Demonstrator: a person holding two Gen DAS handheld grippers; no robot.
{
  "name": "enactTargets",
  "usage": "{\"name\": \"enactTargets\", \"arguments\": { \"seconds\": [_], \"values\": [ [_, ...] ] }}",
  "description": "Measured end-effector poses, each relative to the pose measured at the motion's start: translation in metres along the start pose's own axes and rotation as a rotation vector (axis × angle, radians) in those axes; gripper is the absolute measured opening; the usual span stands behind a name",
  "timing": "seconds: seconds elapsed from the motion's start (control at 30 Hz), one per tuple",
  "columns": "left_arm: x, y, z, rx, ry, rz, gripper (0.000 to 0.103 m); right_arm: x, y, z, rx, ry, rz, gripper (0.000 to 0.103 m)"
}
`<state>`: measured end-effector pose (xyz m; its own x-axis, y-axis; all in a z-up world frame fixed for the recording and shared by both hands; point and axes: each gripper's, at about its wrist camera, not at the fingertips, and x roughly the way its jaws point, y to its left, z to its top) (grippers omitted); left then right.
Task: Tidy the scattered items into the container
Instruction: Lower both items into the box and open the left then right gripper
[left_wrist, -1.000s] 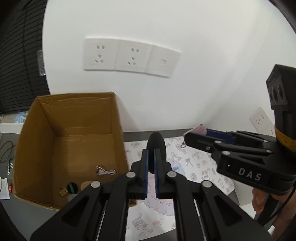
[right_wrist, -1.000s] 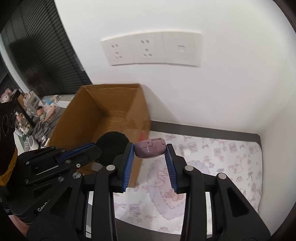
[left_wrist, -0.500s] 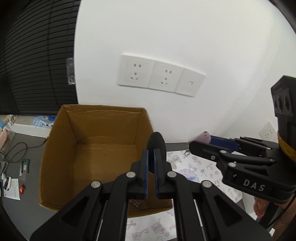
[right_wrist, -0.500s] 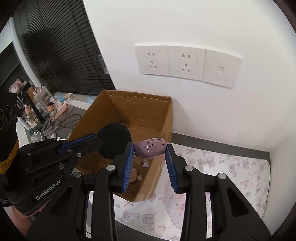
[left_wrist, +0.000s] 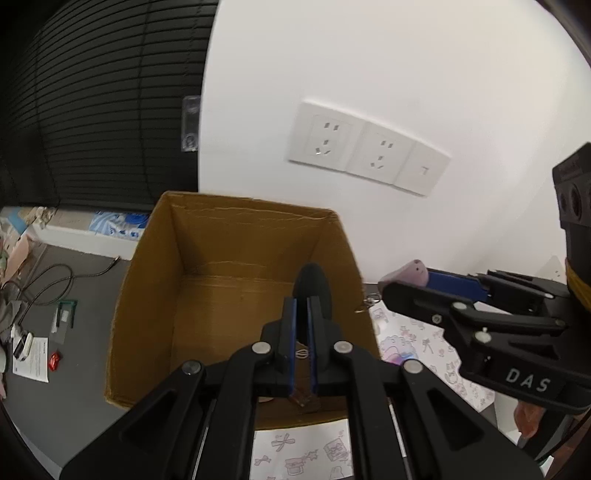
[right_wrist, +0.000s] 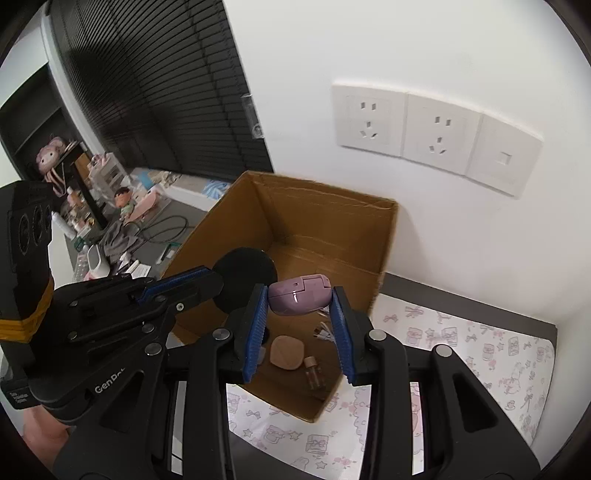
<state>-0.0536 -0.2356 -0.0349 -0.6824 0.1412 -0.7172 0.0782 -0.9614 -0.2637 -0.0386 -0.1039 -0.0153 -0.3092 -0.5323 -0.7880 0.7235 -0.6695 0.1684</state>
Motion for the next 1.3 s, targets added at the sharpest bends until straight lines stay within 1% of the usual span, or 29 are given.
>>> {"name": "enactTargets", "arguments": {
  "seconds": [0.23,0.5,0.87,1.13,1.3],
  "values": [
    [0.0,0.022,-0.004,-0.035,0.003,0.035,0.005,0.017,0.011,-0.001,-0.026,0.031,0.036,0.036],
    [-0.001,0.045,-0.006,-0.082,0.008,0.067,0.005,0.033,0.02,0.001,-0.055,0.064,0.055,0.036],
    [0.016,0.068,-0.018,-0.124,0.065,0.091,0.005,0.073,0.031,-0.007,-0.079,0.148,0.087,0.036],
    [0.03,0.081,-0.023,-0.142,0.102,0.098,0.006,0.094,0.035,-0.012,-0.086,0.196,0.098,0.036],
    [0.036,0.087,-0.024,-0.162,0.11,0.102,0.006,0.103,0.039,-0.013,-0.09,0.214,0.108,0.036]
  ]
}}
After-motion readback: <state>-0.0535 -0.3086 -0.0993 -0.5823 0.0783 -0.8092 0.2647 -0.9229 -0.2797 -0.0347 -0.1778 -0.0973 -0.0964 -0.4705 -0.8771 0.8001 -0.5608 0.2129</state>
